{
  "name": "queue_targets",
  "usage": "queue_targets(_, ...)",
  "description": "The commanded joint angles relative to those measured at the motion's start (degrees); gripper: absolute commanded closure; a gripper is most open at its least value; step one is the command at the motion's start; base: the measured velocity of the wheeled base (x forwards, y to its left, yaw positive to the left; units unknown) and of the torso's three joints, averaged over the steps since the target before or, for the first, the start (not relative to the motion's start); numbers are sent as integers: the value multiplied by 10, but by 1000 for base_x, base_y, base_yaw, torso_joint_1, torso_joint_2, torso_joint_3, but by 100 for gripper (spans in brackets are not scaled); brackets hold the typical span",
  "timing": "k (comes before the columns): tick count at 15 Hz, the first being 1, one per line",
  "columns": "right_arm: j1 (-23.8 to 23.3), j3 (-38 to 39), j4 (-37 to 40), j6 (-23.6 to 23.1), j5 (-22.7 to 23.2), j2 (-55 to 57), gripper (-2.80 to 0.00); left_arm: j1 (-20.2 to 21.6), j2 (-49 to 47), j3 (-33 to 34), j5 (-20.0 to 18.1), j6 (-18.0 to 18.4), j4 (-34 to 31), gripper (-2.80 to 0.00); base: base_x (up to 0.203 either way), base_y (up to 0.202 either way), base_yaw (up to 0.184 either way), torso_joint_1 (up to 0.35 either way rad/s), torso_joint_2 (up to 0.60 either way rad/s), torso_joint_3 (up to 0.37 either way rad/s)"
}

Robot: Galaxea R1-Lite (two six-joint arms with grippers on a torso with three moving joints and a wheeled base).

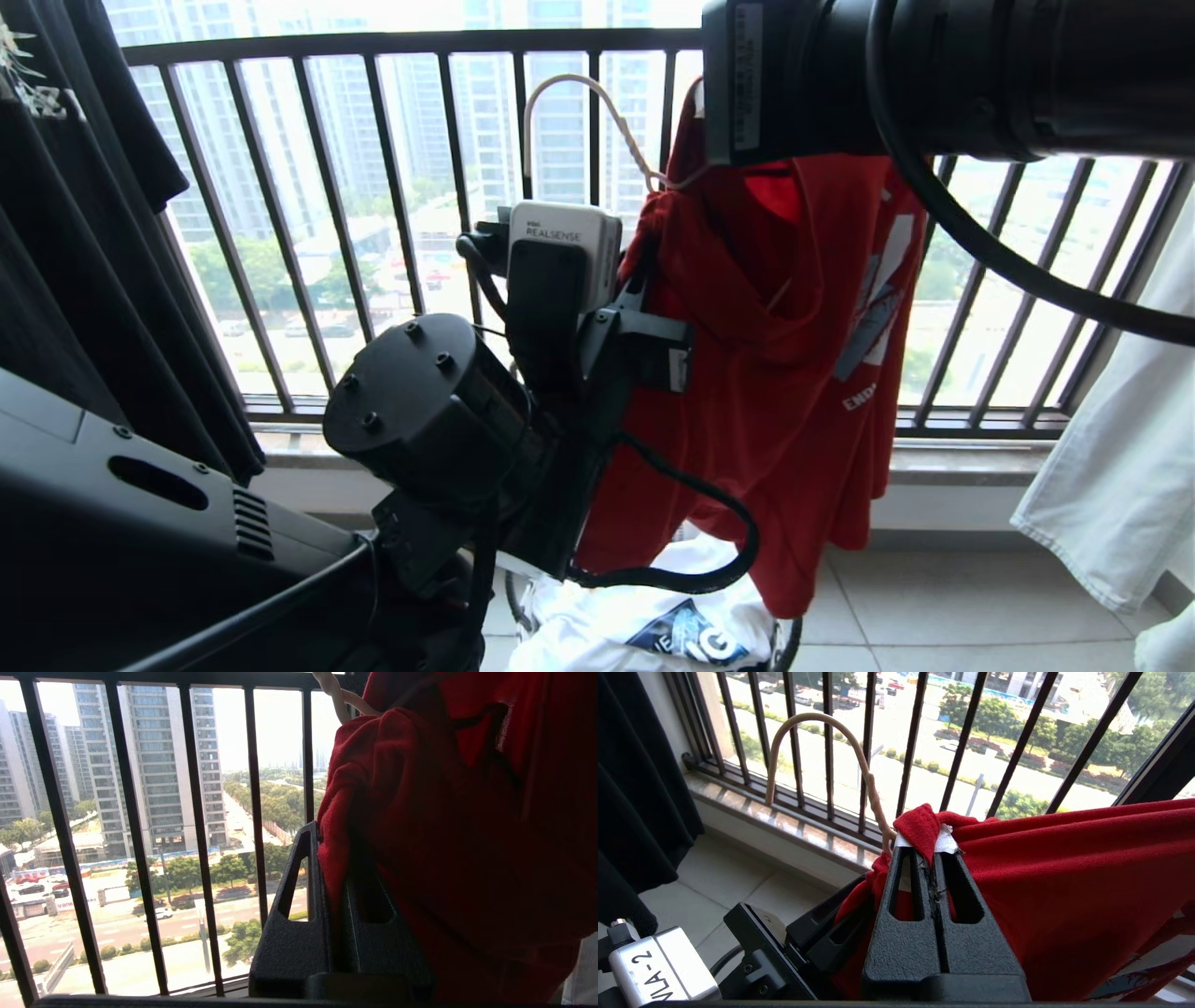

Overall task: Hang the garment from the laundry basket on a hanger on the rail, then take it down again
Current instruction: Hang the clothes on the clothes rack

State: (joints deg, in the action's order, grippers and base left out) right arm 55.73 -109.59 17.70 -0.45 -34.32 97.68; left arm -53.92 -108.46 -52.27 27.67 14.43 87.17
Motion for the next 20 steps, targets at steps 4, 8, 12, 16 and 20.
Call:
queue_targets(4,4,-19,3,-14,-2,14,0,-29,7,11,4,2,5,0,0,0,0,0,0,0)
queue_targets(8,4,-19,1,-38,-2,22,0,-42,17,18,4,4,5,0,0,0,0,0,0,0)
queue_targets(12,4,-19,2,-39,-6,23,0,-46,20,19,4,5,5,0,0,0,0,0,0,0)
queue_targets(16,4,-19,1,-43,-11,21,-280,-47,20,19,4,5,5,0,0,0,0,0,0,0)
queue_targets(20,3,-19,2,-43,-16,14,-280,-46,18,18,4,5,5,0,0,0,0,0,0,0)
